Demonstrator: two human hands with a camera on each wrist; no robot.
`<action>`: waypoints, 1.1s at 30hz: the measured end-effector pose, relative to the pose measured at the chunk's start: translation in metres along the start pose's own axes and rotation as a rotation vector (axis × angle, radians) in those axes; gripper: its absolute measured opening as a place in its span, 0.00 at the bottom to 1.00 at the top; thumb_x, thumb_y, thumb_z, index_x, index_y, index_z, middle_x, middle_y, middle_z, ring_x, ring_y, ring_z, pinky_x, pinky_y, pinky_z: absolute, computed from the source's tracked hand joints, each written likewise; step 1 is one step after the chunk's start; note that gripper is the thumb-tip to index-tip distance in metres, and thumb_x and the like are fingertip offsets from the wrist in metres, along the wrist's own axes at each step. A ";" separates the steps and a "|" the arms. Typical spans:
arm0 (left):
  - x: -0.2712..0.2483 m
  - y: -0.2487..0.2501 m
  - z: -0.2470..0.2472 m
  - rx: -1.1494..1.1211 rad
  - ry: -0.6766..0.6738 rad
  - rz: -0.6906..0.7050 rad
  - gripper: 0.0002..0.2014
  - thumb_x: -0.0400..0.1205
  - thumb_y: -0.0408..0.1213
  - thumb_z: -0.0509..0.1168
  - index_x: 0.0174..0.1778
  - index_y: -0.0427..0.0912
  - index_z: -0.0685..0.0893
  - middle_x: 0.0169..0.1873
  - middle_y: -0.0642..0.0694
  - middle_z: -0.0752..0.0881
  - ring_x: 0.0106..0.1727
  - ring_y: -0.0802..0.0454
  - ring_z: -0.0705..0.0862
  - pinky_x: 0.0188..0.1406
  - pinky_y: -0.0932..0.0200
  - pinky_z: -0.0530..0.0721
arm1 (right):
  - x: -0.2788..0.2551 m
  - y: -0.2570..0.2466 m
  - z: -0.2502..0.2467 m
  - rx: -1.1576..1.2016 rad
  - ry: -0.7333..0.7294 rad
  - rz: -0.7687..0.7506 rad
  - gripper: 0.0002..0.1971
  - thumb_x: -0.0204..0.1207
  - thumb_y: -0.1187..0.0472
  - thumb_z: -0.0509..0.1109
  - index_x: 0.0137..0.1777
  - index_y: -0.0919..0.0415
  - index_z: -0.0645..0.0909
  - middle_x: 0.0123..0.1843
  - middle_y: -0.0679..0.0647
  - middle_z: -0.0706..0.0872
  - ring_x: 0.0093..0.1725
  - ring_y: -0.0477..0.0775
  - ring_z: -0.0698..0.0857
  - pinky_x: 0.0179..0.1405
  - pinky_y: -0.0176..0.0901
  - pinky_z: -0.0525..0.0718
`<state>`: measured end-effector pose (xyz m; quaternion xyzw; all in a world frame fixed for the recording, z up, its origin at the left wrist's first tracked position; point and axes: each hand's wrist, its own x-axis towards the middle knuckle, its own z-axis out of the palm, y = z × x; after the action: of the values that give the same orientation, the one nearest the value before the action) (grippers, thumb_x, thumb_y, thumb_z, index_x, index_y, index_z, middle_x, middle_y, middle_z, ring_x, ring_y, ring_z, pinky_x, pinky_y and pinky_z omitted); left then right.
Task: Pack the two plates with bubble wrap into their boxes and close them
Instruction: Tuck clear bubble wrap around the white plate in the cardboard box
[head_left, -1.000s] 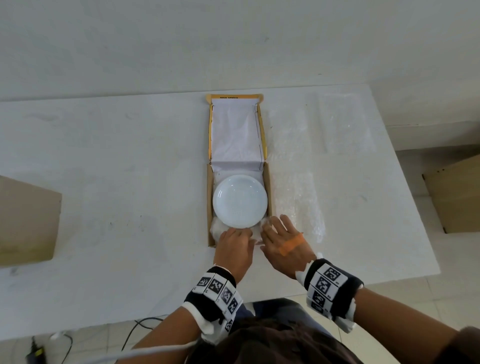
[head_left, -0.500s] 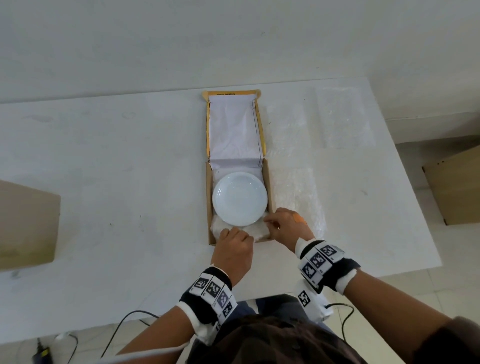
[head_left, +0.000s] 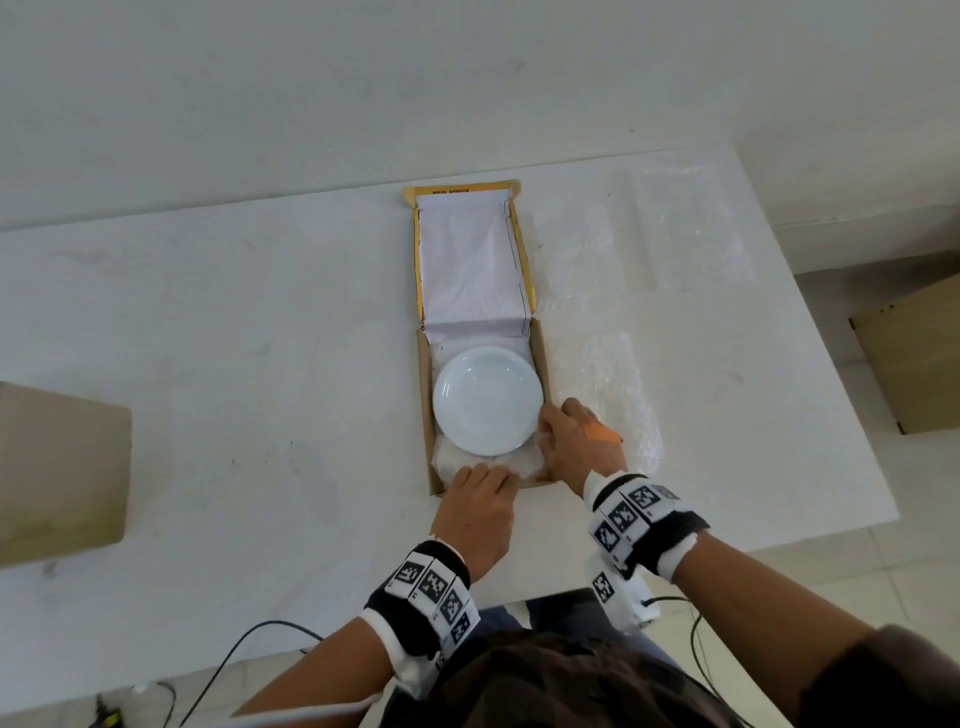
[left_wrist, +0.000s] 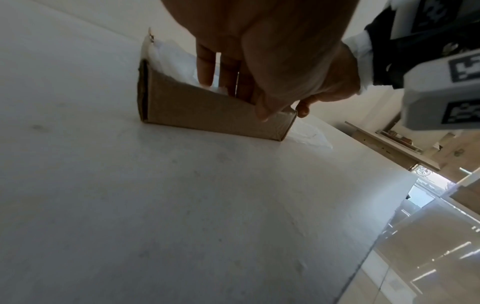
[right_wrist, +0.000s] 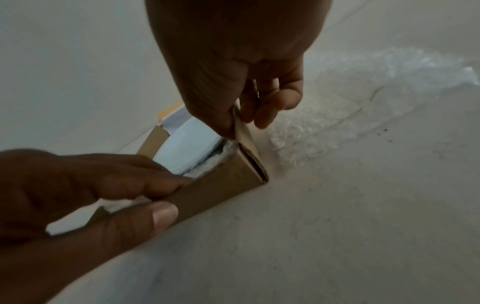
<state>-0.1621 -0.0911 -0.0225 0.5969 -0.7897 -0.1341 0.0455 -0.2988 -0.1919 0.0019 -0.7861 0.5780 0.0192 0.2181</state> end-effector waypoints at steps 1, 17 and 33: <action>-0.002 -0.001 -0.003 -0.025 0.037 -0.006 0.19 0.61 0.36 0.77 0.48 0.42 0.86 0.40 0.48 0.86 0.38 0.49 0.83 0.44 0.56 0.82 | -0.003 0.000 -0.002 -0.071 0.097 -0.098 0.09 0.69 0.65 0.71 0.50 0.62 0.81 0.44 0.58 0.81 0.43 0.61 0.82 0.38 0.48 0.79; -0.016 -0.042 -0.017 0.194 -0.093 0.131 0.22 0.70 0.27 0.48 0.40 0.36 0.89 0.34 0.42 0.87 0.38 0.45 0.85 0.52 0.51 0.85 | -0.041 0.012 0.018 -0.362 0.031 -0.620 0.18 0.57 0.70 0.76 0.49 0.60 0.87 0.48 0.57 0.90 0.48 0.57 0.89 0.60 0.57 0.83; -0.008 -0.043 -0.031 0.295 -0.141 0.155 0.26 0.55 0.34 0.75 0.51 0.37 0.89 0.32 0.43 0.85 0.36 0.44 0.86 0.56 0.39 0.84 | -0.041 -0.023 0.021 -0.495 -0.058 -0.419 0.14 0.56 0.50 0.76 0.40 0.55 0.85 0.42 0.61 0.88 0.50 0.64 0.88 0.73 0.73 0.66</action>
<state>-0.1130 -0.0989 -0.0032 0.5236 -0.8457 -0.0544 -0.0878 -0.2868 -0.1420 0.0017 -0.9162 0.3750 0.1363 0.0359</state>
